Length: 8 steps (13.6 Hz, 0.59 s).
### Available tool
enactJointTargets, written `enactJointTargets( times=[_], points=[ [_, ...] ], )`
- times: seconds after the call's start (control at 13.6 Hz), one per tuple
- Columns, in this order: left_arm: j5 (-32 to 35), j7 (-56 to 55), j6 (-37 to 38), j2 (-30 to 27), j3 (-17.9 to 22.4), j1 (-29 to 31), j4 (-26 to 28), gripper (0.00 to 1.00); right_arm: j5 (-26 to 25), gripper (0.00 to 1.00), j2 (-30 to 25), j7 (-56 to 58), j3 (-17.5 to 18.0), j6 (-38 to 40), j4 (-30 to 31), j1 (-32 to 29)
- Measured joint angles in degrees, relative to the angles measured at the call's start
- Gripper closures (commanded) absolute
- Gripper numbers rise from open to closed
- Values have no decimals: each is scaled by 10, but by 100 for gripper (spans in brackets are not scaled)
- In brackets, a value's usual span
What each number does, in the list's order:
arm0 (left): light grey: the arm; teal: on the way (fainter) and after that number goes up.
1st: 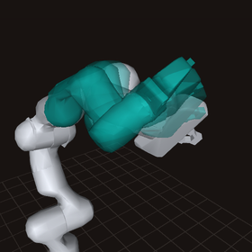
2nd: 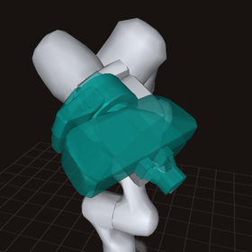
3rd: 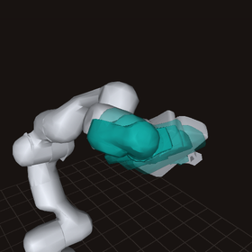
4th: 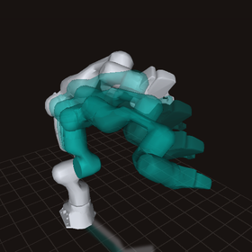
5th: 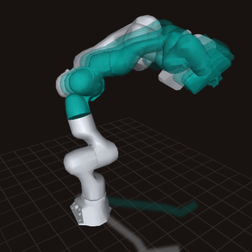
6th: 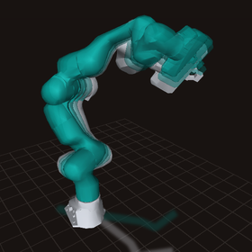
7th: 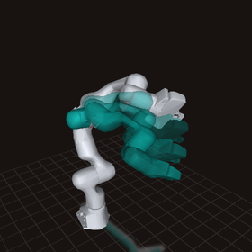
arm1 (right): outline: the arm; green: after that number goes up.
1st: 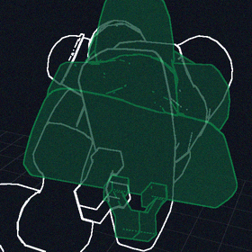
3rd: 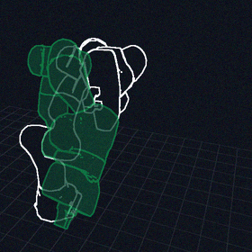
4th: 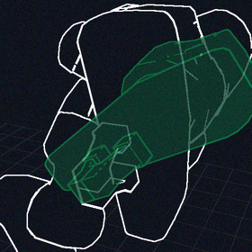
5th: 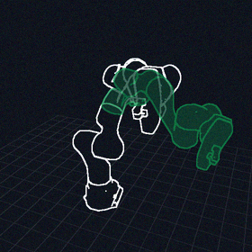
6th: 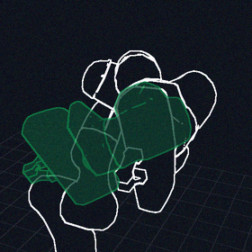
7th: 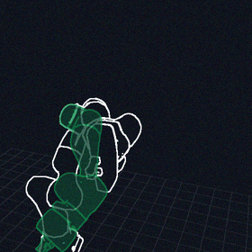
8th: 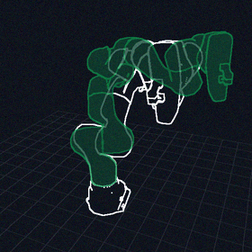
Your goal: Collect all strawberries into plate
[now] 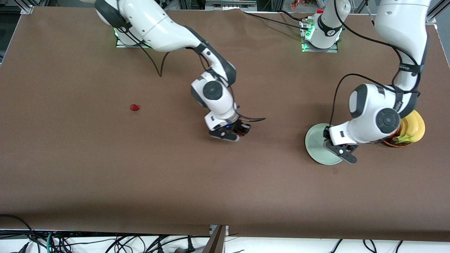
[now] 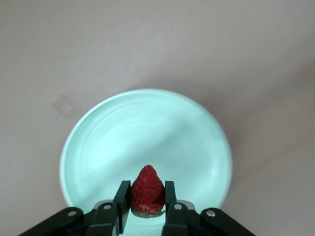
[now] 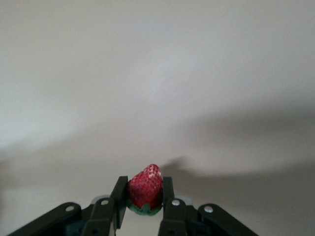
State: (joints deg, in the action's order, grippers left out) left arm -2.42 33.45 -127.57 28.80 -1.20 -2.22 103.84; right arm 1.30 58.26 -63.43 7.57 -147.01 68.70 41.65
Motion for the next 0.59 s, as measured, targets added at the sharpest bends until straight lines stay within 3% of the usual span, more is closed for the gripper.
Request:
enactJointTargets(
  times=[0.07, 0.15, 0.22, 0.29, 0.37, 0.59],
  points=[
    [0, 29, -15, 12, 0, 12, 0, 88, 0, 100, 24, -21, -1, -23, -20, 16],
    [0, 51, -29, 24, -1, 19, 0, 85, 0, 45, 42, -36, -1, -41, -34, 28],
    [0, 63, -39, 33, -2, 22, 0, 77, 0, 0, 53, -46, -2, -49, -43, 38],
    [0, 67, -42, 37, -3, 22, 0, 28, -1, 0, 56, -53, -3, -52, -49, 44],
    [0, 68, -43, 38, -5, 22, 0, 0, -1, 0, 55, -56, -3, -51, -55, 47],
    [0, 68, -43, 37, -8, 22, -4, 0, -1, 0, 34, -48, -27, 19, -75, 32]
  ],
)
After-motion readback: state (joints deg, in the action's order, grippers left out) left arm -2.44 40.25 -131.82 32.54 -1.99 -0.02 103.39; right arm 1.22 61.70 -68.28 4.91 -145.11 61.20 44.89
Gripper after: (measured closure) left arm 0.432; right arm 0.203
